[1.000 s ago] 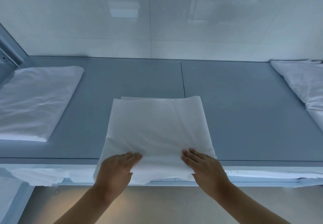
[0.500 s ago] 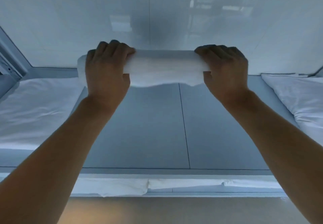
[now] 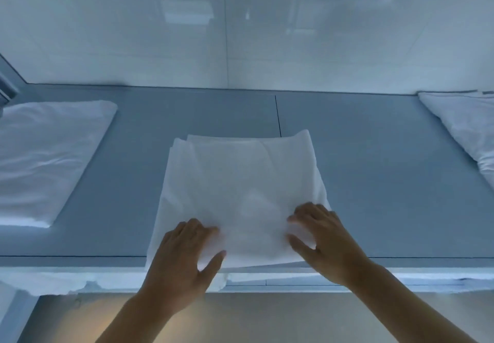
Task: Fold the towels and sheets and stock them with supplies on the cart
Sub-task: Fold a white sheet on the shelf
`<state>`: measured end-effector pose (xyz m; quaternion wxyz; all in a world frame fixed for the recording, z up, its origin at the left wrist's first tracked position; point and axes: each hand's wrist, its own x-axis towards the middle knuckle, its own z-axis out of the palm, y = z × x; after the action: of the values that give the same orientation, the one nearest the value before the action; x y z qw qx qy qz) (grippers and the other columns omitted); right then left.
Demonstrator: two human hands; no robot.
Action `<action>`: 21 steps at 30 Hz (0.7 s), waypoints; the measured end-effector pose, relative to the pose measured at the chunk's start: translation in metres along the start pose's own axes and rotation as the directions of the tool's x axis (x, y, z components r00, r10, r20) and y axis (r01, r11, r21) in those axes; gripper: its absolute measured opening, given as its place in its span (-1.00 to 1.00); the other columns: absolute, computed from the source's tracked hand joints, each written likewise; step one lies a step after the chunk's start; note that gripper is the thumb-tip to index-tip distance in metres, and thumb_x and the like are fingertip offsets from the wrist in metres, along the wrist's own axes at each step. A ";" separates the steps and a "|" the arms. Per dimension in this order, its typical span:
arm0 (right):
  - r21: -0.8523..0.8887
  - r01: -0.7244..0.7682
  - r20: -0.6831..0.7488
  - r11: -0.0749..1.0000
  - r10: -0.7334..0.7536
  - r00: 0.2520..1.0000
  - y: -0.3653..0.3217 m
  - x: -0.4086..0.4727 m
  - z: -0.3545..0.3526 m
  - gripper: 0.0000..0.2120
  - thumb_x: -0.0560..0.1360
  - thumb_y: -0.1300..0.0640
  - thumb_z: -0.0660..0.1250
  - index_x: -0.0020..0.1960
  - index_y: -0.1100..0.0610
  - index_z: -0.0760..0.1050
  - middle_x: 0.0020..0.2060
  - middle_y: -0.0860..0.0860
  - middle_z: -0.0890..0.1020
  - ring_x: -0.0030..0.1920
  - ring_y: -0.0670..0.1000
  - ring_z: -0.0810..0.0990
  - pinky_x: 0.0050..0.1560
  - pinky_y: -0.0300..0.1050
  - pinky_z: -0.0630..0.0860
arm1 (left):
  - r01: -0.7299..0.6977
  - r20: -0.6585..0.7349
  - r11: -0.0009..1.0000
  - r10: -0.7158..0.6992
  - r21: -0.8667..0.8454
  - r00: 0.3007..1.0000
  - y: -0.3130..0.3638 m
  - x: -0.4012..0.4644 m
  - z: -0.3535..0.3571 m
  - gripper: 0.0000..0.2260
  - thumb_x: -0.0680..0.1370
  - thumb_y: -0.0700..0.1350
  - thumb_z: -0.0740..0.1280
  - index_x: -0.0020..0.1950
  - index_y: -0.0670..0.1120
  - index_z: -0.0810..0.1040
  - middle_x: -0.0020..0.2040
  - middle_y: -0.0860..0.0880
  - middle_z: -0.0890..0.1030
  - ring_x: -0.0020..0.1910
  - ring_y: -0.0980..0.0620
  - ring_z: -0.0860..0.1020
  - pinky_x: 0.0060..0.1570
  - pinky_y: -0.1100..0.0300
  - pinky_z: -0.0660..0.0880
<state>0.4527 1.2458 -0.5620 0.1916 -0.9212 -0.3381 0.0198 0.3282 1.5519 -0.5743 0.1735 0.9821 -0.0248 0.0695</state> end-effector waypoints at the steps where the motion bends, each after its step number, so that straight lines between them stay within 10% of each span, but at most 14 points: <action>1: -0.025 -0.020 -0.049 1.000 0.019 0.999 0.003 0.014 -0.001 -0.56 0.63 -0.28 0.11 0.31 -0.05 0.53 0.24 -0.18 0.50 0.26 -0.06 0.49 0.21 -0.06 0.39 | 0.012 -0.005 1.000 -0.012 0.015 1.000 0.001 0.013 -0.001 -0.62 0.61 0.25 0.18 0.34 0.13 0.50 0.18 0.13 0.47 0.17 0.00 0.51 0.15 0.03 0.49; 4: -0.146 -0.058 -0.013 0.988 0.057 0.998 0.009 0.062 0.003 -0.48 0.66 -0.23 0.07 0.52 -0.03 0.37 0.55 -0.10 0.34 0.55 0.02 0.27 0.48 0.09 0.24 | 0.056 0.105 0.997 -0.062 0.061 0.993 0.019 0.053 0.005 -0.48 0.64 0.34 -0.02 0.58 0.22 0.23 0.60 0.08 0.23 0.57 -0.06 0.22 0.48 -0.13 0.29; 8: -0.172 -0.070 0.133 0.983 0.093 0.987 0.037 0.097 0.018 -0.36 0.65 -0.26 0.06 0.67 -0.10 0.06 0.66 -0.15 0.04 0.66 -0.04 -0.05 0.64 0.05 -0.11 | 0.079 0.235 0.978 -0.124 0.194 0.964 0.036 0.069 0.041 -0.36 0.58 0.45 -0.23 0.64 0.30 -0.10 0.69 0.14 -0.16 0.66 -0.06 -0.23 0.54 -0.34 -0.04; 17: -0.156 -0.282 0.017 0.947 0.288 0.958 0.028 0.097 0.034 -0.29 0.62 -0.33 0.02 0.68 -0.06 0.03 0.67 -0.10 0.05 0.66 -0.02 -0.02 0.62 0.06 -0.05 | -0.093 0.218 0.977 0.050 0.190 0.975 -0.015 0.108 0.037 -0.48 0.65 0.35 -0.13 0.62 0.36 -0.01 0.68 0.22 -0.05 0.67 0.03 -0.09 0.54 -0.27 0.09; 21: -0.167 -0.398 0.005 0.902 0.405 0.914 -0.012 0.063 0.043 -0.18 0.57 -0.38 -0.03 0.68 0.07 0.01 0.66 0.03 0.10 0.64 0.07 0.07 0.57 0.10 0.07 | 0.138 0.176 0.951 -0.191 0.276 0.966 -0.025 0.132 0.024 -0.55 0.71 0.17 -0.08 0.62 0.36 -0.02 0.69 0.13 -0.01 0.66 -0.08 0.04 0.51 -0.33 0.12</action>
<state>0.4870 1.3088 -0.5914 0.1009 -0.9830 -0.1452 0.0495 0.4633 1.5639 -0.5858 0.0442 0.9969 0.0496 -0.0418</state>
